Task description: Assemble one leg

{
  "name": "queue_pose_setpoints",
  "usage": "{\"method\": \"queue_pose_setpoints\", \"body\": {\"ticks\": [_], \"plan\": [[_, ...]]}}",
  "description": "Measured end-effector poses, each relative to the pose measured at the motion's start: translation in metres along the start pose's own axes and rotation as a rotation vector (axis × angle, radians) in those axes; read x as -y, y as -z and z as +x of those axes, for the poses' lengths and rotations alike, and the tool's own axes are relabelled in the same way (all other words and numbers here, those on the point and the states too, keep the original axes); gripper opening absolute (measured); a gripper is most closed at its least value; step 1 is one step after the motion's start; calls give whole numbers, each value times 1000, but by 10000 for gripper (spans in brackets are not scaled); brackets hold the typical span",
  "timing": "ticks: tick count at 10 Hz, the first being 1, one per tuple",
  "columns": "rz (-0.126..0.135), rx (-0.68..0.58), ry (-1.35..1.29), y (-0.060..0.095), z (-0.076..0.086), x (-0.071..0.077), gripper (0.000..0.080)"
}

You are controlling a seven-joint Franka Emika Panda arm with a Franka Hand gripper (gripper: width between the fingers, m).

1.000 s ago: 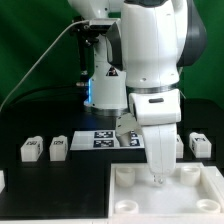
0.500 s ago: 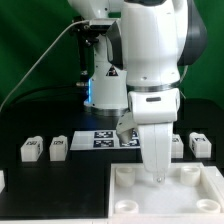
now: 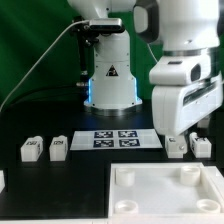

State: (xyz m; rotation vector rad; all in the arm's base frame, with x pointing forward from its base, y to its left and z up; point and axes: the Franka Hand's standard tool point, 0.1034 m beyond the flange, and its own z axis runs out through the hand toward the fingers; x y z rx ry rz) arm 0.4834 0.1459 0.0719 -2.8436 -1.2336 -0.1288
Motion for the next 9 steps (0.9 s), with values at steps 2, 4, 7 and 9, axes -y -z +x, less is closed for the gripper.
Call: {"method": "queue_pose_setpoints", "body": {"ticks": [2, 4, 7, 9], "plan": [[-2, -55, -187, -2, 6, 17, 648], [17, -59, -397, -4, 5, 20, 648], [52, -25, -728, -21, -4, 54, 648], [49, -29, -742, -22, -6, 68, 648]]}}
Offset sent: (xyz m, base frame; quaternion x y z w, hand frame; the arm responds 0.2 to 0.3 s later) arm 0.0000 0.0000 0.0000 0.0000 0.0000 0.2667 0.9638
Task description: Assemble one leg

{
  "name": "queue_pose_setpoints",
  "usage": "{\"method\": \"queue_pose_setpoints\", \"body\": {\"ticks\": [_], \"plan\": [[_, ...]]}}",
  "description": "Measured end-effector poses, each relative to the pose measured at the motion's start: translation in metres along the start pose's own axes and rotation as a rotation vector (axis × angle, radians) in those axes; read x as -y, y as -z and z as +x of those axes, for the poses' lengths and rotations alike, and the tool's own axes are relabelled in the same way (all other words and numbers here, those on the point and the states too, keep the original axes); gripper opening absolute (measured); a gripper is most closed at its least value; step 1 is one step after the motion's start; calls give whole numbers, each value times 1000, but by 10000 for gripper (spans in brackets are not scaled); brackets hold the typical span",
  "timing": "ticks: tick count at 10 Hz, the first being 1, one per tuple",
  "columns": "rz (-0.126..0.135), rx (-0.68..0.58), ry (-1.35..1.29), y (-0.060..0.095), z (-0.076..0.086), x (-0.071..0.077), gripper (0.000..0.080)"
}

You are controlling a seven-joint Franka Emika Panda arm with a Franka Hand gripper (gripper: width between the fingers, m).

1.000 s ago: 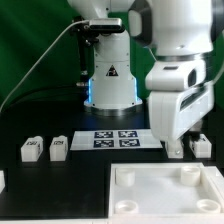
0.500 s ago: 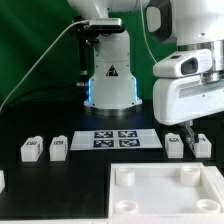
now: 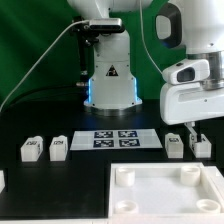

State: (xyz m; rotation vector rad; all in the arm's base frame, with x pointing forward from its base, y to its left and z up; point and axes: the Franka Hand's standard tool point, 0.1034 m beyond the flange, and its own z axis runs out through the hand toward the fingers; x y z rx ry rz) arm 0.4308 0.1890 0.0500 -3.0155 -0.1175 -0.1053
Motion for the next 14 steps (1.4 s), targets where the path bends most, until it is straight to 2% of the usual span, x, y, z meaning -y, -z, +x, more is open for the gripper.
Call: {"method": "queue_pose_setpoints", "body": {"ticks": [2, 3, 5, 7, 9, 11, 12, 14], "plan": [[-7, 40, 7, 0, 1, -2, 648], [-16, 92, 12, -2, -4, -4, 648], [-53, 330, -20, 0, -17, -4, 648], [-71, 584, -63, -3, -26, -7, 648], [-82, 765, -68, -6, -27, -5, 648], [-81, 886, -69, -9, -24, -6, 648], [-78, 870, -69, -13, -21, -5, 648], [-99, 888, -109, -16, -29, -2, 648]]}}
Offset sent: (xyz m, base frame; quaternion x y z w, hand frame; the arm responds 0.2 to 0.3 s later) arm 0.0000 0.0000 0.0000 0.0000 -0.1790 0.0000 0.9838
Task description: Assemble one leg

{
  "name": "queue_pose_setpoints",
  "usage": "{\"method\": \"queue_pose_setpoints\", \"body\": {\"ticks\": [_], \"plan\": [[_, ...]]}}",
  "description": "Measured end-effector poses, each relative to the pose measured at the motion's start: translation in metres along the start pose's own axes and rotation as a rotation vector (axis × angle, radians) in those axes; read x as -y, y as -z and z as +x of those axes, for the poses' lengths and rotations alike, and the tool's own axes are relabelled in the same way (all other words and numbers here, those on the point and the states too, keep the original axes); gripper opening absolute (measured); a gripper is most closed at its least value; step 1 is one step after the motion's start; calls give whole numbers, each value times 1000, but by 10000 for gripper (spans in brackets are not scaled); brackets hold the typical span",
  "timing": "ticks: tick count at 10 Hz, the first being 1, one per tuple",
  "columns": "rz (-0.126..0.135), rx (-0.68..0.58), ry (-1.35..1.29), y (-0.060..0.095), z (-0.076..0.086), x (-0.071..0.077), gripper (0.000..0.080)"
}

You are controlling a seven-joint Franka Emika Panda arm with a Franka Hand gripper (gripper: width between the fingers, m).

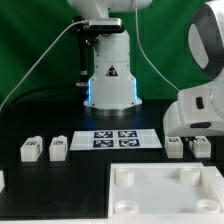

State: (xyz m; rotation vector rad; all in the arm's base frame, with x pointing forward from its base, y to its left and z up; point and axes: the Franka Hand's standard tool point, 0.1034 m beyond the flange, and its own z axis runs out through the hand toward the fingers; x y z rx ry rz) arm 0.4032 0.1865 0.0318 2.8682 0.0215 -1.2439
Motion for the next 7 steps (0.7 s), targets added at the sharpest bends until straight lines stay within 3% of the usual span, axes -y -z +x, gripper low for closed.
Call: {"method": "queue_pose_setpoints", "body": {"ticks": [4, 7], "plan": [[-11, 16, -22, -24, 2, 7, 648], [-11, 14, -22, -28, 3, 6, 648]]}}
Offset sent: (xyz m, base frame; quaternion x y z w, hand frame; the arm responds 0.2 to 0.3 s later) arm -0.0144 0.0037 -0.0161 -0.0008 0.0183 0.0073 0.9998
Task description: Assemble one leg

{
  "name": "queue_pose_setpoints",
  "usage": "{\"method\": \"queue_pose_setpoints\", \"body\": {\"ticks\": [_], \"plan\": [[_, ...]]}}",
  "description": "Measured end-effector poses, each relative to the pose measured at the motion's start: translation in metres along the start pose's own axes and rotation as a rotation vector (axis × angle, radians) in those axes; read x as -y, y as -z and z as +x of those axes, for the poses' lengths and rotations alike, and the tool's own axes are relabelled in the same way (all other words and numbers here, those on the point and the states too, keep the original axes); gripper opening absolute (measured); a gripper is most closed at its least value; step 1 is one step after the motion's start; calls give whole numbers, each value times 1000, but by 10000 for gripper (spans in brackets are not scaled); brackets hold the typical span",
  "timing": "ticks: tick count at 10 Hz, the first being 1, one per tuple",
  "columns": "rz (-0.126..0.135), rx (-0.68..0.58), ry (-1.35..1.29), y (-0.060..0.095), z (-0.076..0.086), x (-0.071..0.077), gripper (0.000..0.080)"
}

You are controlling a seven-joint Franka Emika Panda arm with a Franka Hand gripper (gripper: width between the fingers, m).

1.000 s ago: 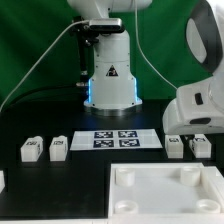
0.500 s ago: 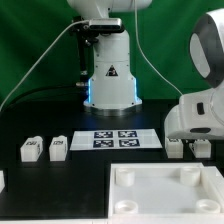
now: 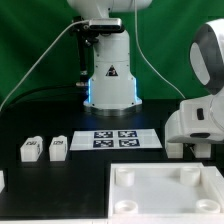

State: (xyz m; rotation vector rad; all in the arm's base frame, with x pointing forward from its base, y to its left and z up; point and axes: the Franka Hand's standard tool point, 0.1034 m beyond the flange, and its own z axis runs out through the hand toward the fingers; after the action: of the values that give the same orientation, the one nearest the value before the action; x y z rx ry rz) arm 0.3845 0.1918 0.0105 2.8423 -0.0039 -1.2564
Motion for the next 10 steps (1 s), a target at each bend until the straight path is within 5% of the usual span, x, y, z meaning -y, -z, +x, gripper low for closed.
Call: {"method": "queue_pose_setpoints", "body": {"ticks": [2, 4, 10], "plan": [[0, 0, 0, 0, 0, 0, 612], [0, 0, 0, 0, 0, 0, 287], [0, 0, 0, 0, 0, 0, 291]]}}
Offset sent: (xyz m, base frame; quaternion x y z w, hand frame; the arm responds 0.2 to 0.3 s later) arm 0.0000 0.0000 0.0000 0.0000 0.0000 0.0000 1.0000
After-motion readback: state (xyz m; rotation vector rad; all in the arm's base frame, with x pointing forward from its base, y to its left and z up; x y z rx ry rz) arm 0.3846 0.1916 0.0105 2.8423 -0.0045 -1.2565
